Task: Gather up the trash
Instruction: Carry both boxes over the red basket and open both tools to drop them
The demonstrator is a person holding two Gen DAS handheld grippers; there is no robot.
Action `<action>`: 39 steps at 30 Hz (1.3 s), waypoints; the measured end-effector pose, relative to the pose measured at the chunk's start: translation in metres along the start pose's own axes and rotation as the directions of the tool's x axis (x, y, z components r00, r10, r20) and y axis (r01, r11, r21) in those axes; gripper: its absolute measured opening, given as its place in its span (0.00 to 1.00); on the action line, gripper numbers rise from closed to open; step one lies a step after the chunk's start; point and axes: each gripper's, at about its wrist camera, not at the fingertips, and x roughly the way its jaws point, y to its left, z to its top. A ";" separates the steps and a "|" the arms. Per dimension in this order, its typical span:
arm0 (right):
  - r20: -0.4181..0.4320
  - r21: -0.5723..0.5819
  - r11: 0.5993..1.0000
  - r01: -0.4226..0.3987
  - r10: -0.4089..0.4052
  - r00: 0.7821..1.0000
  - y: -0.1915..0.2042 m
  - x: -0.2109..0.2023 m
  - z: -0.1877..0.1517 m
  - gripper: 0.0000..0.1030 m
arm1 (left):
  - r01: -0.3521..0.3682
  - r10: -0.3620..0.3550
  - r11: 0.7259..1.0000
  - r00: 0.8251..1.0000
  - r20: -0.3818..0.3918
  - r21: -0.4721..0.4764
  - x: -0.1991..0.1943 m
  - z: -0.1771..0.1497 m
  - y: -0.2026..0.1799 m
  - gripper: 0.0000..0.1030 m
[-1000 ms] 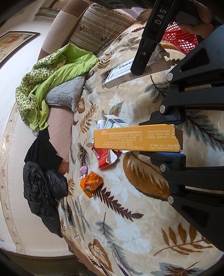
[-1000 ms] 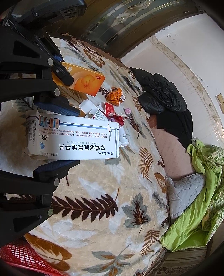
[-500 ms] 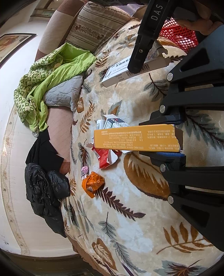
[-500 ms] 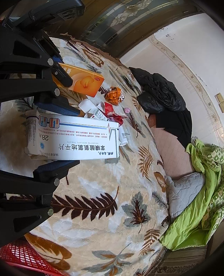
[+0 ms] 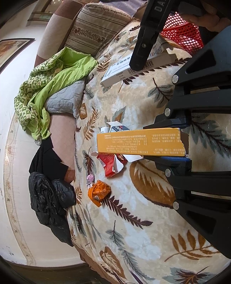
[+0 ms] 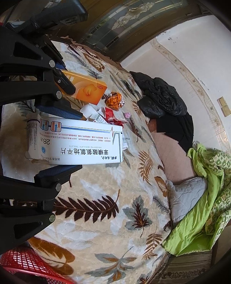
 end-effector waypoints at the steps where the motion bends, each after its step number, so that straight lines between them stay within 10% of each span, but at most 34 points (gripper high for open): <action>1: 0.006 -0.007 1.000 0.001 -0.001 1.000 0.000 -0.003 -0.001 0.51 | -0.001 0.001 1.000 1.000 0.001 0.003 0.000 0.000 -0.002 0.21; 12: 0.040 0.028 1.000 -0.010 0.009 0.999 -0.025 -0.050 -0.007 0.52 | 0.037 -0.037 0.999 0.999 0.011 0.032 -0.008 0.002 -0.020 0.21; 19: 0.087 0.186 0.980 0.068 -0.086 0.992 -0.105 -0.123 -0.012 0.52 | 0.209 -0.209 0.970 0.978 -0.016 0.123 -0.024 0.008 -0.083 0.21; 24: 0.117 0.322 0.934 0.158 -0.205 0.972 -0.174 -0.184 -0.027 0.52 | 0.401 -0.385 0.897 0.916 -0.116 0.188 -0.027 0.012 -0.153 0.21; 28: 0.124 0.402 0.893 0.201 -0.271 0.955 -0.216 -0.212 -0.042 0.52 | 0.544 -0.500 0.817 0.833 -0.236 0.190 -0.019 0.012 -0.214 0.21; 34: 0.115 0.489 0.846 0.214 -0.305 0.945 -0.255 -0.229 -0.061 0.53 | 0.655 -0.553 0.723 0.740 -0.384 0.220 -0.008 -0.004 -0.294 0.21; 39: 0.092 0.517 0.826 0.224 -0.314 0.945 -0.272 -0.229 -0.070 0.63 | 0.666 -0.523 0.702 0.722 -0.453 0.251 0.001 -0.023 -0.334 0.37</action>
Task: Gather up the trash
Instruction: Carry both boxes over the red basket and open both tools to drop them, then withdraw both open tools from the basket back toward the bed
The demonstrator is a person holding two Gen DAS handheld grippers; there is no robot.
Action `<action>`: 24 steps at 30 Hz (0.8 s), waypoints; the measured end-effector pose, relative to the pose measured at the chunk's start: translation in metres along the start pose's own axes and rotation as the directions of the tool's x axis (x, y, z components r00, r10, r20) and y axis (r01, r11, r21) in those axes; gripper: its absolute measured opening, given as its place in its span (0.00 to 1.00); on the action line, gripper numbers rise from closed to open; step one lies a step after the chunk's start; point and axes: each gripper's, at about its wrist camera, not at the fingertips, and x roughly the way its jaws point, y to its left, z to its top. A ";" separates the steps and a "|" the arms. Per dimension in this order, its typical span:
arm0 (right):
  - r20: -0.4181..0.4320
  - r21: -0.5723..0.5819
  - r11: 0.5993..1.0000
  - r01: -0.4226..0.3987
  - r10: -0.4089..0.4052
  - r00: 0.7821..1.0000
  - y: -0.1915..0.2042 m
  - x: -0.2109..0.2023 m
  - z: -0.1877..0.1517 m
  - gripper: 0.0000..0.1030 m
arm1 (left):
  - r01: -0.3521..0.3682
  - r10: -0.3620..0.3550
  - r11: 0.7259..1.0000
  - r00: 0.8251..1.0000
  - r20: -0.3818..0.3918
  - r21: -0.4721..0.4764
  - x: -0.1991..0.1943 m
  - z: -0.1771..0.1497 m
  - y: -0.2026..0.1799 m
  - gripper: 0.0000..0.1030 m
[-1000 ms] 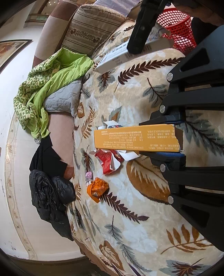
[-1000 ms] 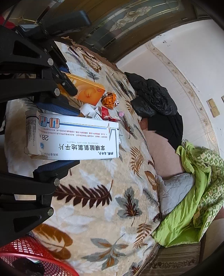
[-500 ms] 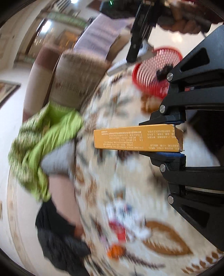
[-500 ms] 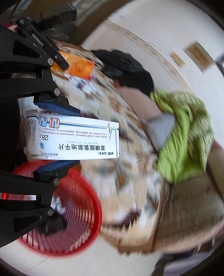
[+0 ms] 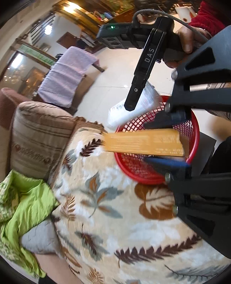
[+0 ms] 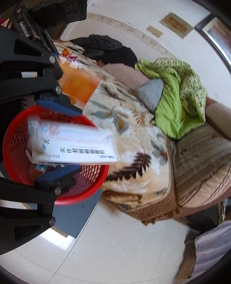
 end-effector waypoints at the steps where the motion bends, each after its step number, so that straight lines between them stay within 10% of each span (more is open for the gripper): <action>1: 0.008 0.008 1.000 0.007 -0.007 1.000 -0.003 -0.001 0.001 0.63 | -0.003 0.003 1.000 1.000 -0.001 -0.006 0.002 -0.001 0.000 0.39; 12: 0.008 -0.039 0.998 -0.047 0.048 0.999 0.018 0.003 -0.002 0.64 | -0.085 0.090 0.994 0.994 0.069 -0.075 -0.036 -0.013 0.037 0.51; 24: -0.137 -0.234 0.958 -0.165 0.135 0.981 0.128 0.055 -0.030 0.64 | -0.273 0.308 0.932 0.943 0.124 -0.239 -0.106 -0.060 0.136 0.54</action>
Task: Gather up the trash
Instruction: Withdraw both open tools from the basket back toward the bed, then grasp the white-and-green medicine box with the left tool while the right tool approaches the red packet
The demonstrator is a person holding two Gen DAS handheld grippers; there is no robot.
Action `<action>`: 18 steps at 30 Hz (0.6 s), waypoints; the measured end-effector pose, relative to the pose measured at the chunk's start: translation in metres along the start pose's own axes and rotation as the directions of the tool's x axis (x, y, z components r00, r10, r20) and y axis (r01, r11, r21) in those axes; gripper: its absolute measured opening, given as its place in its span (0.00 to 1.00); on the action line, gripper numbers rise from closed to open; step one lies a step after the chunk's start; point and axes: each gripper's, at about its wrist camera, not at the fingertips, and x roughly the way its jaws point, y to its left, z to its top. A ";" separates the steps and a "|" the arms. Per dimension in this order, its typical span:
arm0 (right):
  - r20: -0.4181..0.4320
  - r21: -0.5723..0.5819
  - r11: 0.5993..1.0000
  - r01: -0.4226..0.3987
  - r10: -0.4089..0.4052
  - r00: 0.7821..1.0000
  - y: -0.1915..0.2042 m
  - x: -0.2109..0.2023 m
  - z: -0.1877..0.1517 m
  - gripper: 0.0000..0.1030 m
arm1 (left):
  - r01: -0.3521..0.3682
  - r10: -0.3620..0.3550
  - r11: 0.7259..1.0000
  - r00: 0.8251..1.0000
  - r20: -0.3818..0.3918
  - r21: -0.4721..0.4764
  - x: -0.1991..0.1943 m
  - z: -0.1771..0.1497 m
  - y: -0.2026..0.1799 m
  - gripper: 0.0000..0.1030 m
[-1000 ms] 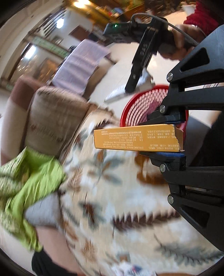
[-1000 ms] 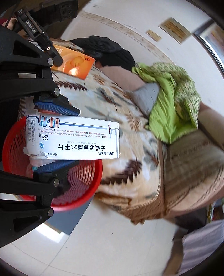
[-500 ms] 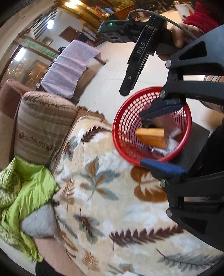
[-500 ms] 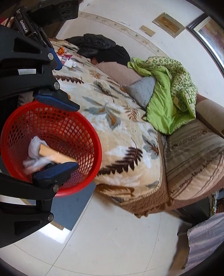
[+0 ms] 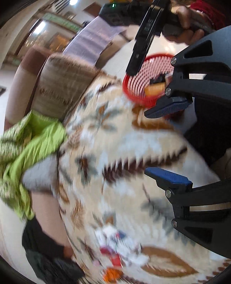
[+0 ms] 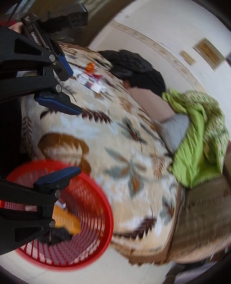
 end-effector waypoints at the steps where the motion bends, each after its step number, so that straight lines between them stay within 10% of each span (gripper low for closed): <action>1: -0.014 -0.014 1.000 -0.011 0.010 1.000 0.011 0.008 0.001 0.64 | -0.024 0.024 1.000 1.000 0.009 -0.017 -0.002 0.000 0.012 0.54; 10: -0.126 -0.087 0.990 -0.108 0.097 0.987 0.093 0.083 -0.003 0.64 | -0.291 0.313 0.936 0.946 0.089 -0.198 -0.020 0.010 0.141 0.61; 18: -0.160 -0.107 0.988 -0.110 0.092 0.983 0.124 0.130 -0.002 0.64 | -0.314 0.327 0.925 0.945 0.026 -0.214 0.024 0.035 0.192 0.61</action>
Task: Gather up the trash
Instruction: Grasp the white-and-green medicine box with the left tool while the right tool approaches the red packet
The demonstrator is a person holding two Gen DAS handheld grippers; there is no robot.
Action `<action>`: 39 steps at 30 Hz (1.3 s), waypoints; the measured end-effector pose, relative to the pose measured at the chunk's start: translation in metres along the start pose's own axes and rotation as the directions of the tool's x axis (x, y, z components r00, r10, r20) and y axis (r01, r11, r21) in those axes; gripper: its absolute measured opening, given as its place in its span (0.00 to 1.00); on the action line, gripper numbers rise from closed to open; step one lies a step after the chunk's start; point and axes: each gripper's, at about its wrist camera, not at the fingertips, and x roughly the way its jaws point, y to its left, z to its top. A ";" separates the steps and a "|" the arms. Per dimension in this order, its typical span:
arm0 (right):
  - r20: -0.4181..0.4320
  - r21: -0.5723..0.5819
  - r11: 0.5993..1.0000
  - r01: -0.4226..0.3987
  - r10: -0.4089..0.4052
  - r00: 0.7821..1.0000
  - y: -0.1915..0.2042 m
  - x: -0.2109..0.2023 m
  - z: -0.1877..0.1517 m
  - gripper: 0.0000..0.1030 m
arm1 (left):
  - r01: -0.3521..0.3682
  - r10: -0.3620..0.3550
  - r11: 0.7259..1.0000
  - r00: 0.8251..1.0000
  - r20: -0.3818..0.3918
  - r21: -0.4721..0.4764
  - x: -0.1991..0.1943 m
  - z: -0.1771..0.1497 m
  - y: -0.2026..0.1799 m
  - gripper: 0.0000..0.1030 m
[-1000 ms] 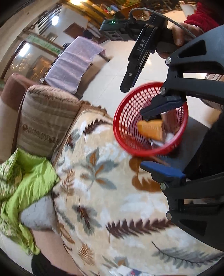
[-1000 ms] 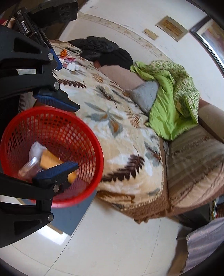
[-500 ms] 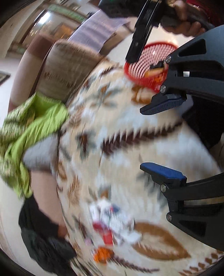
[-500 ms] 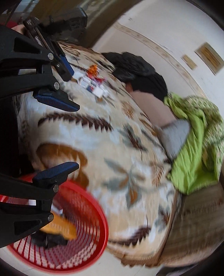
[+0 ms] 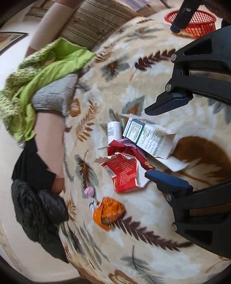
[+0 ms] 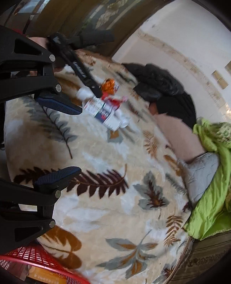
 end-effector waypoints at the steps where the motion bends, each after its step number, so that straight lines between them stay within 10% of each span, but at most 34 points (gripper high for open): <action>1: 0.010 0.001 1.000 -0.016 0.016 1.000 -0.001 -0.001 0.001 0.64 | 0.006 -0.006 1.000 1.000 -0.029 0.007 0.011 0.002 0.000 0.61; 18: 0.022 0.012 1.000 0.012 -0.012 1.000 -0.002 0.002 0.005 0.64 | 0.002 0.009 0.996 0.993 -0.116 0.092 0.056 -0.005 -0.035 0.32; 25: 0.024 0.021 1.000 0.017 -0.018 1.000 0.000 0.004 0.005 0.64 | 0.110 -0.111 0.994 0.993 0.043 0.009 0.001 0.004 -0.013 0.32; 31: -0.047 -0.049 0.998 -0.030 0.028 0.998 0.027 0.033 0.011 0.64 | -0.016 0.046 0.988 0.979 0.197 -0.151 -0.050 0.011 0.069 0.32; 39: -0.086 -0.151 0.984 -0.099 0.087 0.993 0.101 0.101 0.049 0.63 | -0.115 0.166 0.950 0.973 0.161 -0.290 -0.049 0.007 0.134 0.32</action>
